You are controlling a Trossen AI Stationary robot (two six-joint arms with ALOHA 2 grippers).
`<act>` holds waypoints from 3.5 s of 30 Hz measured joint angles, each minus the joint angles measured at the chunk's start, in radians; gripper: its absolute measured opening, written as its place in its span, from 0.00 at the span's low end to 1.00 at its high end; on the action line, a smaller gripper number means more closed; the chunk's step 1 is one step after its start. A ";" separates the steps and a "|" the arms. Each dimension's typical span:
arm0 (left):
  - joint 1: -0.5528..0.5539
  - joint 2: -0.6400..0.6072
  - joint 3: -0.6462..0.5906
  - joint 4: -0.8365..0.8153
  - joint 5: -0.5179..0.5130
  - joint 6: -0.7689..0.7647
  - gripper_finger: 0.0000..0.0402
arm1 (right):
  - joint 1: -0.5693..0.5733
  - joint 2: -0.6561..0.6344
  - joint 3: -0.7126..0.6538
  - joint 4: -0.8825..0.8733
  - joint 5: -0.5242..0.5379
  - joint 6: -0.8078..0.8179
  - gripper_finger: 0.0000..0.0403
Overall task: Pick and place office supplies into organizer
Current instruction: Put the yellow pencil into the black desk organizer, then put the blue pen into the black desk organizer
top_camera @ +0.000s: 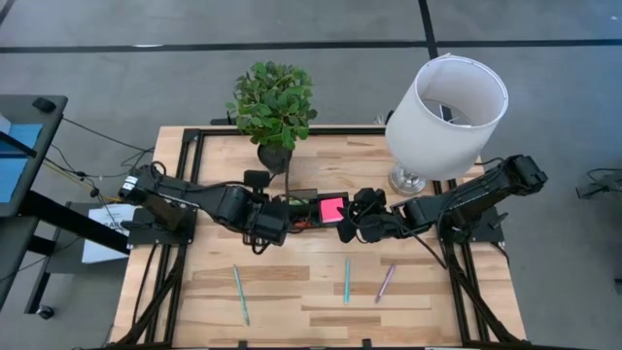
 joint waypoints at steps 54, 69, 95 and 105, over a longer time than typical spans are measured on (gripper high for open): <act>0.151 0.147 0.212 0.021 0.076 0.067 0.29 | 0.000 0.000 0.000 0.046 0.000 0.000 0.28; -0.347 0.111 0.298 0.001 -0.123 -0.722 0.29 | 0.000 0.000 0.000 0.051 0.000 0.000 0.28; -0.583 0.603 0.065 0.001 -0.553 -2.083 0.29 | 0.000 0.000 0.000 0.052 0.000 0.000 0.28; -0.524 0.603 0.088 -0.001 0.011 -2.282 0.29 | 0.000 0.000 0.000 0.052 -0.001 0.000 0.28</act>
